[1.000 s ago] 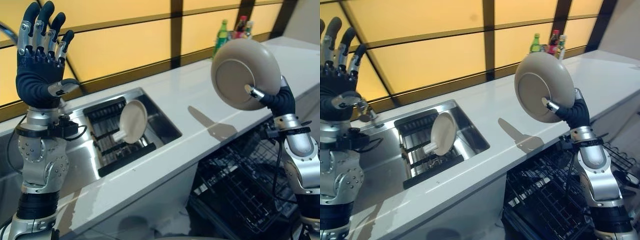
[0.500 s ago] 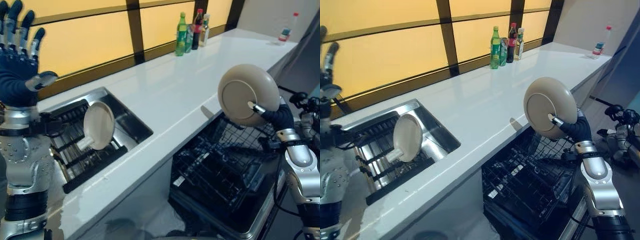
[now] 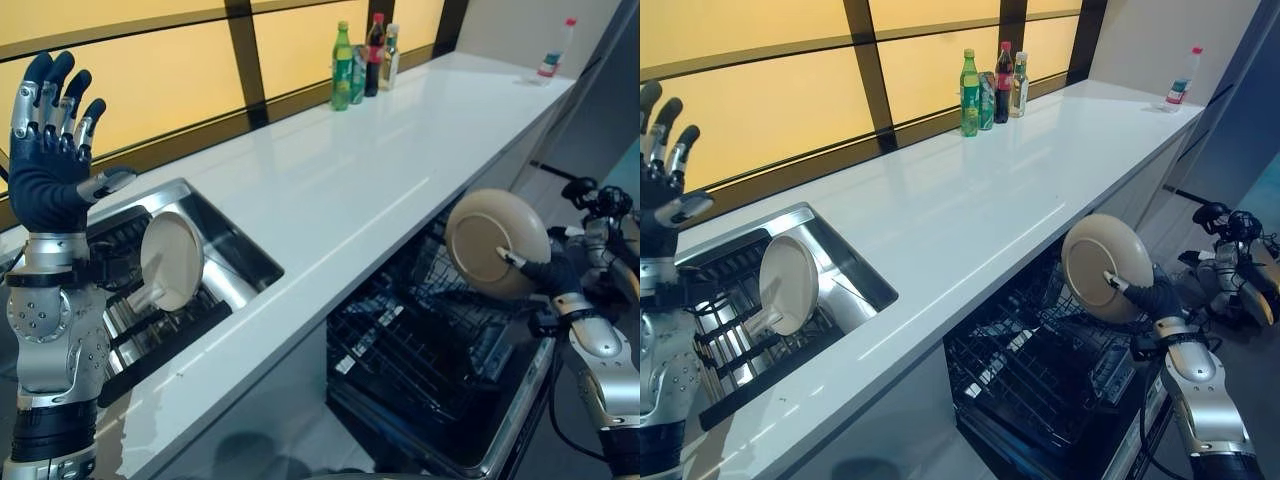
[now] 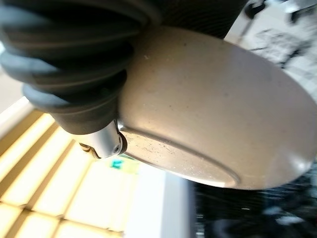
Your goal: Pick up plates and place into dishwasher.
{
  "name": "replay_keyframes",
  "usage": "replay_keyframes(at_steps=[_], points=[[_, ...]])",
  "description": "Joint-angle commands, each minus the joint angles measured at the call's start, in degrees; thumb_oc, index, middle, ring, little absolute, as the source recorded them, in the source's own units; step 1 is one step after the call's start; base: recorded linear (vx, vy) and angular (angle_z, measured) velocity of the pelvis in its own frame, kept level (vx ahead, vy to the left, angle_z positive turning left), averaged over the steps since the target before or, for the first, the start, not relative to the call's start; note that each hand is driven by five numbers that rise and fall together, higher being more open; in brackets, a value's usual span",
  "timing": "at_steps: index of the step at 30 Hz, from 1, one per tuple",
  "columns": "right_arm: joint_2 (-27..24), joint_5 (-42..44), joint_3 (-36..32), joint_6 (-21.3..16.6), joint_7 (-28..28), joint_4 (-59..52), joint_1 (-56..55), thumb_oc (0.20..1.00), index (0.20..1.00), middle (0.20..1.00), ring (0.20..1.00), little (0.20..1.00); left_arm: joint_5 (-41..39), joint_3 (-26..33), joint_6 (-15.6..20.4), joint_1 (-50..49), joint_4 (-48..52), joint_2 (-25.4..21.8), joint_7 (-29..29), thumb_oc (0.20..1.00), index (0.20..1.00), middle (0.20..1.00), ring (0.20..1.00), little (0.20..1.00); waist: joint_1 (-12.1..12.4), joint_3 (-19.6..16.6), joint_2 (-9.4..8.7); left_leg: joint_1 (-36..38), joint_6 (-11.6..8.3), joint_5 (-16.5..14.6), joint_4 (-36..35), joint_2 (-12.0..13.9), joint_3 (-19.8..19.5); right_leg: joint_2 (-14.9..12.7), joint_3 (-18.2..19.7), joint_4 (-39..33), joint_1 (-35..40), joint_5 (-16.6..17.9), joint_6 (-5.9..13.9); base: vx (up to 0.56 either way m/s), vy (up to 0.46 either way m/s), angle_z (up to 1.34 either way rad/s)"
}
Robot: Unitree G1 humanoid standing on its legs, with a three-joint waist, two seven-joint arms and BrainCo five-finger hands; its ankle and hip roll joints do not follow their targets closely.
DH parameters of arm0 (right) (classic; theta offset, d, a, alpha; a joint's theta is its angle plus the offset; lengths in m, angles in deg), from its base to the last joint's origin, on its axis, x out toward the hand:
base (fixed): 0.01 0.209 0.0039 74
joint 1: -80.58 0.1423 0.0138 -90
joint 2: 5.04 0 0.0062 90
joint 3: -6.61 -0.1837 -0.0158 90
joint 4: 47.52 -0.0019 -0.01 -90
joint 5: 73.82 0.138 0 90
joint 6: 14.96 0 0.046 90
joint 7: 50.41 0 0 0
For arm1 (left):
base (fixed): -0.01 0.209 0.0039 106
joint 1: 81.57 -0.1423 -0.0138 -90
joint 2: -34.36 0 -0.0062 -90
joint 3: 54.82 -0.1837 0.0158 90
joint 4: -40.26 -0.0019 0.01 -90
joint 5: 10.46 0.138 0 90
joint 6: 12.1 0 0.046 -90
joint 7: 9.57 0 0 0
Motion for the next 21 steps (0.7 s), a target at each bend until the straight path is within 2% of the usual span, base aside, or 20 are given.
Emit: replay_keyframes(at_steps=[1, 4, 9, 17, 21], points=[[-1.7, -1.1, -1.7, -3.2, -2.3, 0.2, 4.3, 0.2, 0.2, 0.2, 0.2, 0.2, 1.3, 0.0, 3.0, 0.4, -0.1, -2.7, 2.1, 1.0, 1.0, 1.0, 1.0, 1.0, -1.6, -0.2, -1.64, -9.4, -0.72, 4.0, 2.5, -0.4, -1.3, -4.5, -3.2, -0.4, 2.3, -3.1, 1.7, -0.13, 0.001, -0.01], [-2.6, -0.2, -1.3, -2.6, -4.3, 2.8, 6.0, 0.2, 0.2, 0.2, 0.2, 0.2, 0.9, -0.1, 3.3, 1.4, -0.4, -3.6, 3.0, 1.0, 1.0, 1.0, 1.0, 1.0, -1.7, 1.0, -0.92, -10.3, -0.8, 4.4, 1.5, -0.6, -1.1, -4.5, -3.2, -0.6, 0.6, -2.7, 1.72, -0.12, -0.009, -0.07], [-3.9, -0.2, 0.4, -1.1, -1.2, 5.6, 7.0, 0.2, 0.2, 0.2, 0.2, 0.2, 1.4, -1.0, 3.6, 2.9, -0.4, -4.3, 4.0, 1.0, 1.0, 1.0, 1.0, 1.0, -2.0, 2.6, -0.35, -11.1, -0.89, 4.7, 1.1, -1.0, -1.3, -4.8, -3.1, 0.0, -1.0, -2.4, 1.95, -0.05, -0.008, -0.06], [-5.3, 2.6, 6.3, -3.9, 3.9, 10.2, 11.0, 0.2, 0.2, 0.2, 0.2, 0.2, 3.5, -4.4, 3.9, 6.5, -1.3, -4.4, 6.9, 1.0, 1.0, 1.0, 1.0, 1.0, -1.8, 5.7, 0.73, -12.3, -0.78, 4.9, 1.1, -1.8, -2.0, -5.3, -2.9, 0.1, -2.6, -1.9, 2.05, -0.04, 0.005, 0.0], [-6.2, 3.0, 8.9, -3.9, 5.5, 11.0, 14.0, 0.2, 0.2, 0.2, 0.2, 0.2, 4.3, -6.2, 3.8, 8.7, -1.3, -4.6, 8.6, 1.0, 1.0, 1.0, 1.0, 1.0, -1.6, 7.4, 1.26, -12.9, -0.7, 5.1, 1.0, -2.2, -2.3, -5.5, -3.0, 0.1, -3.3, -1.5, 2.07, -0.06, 0.022, -0.01]])
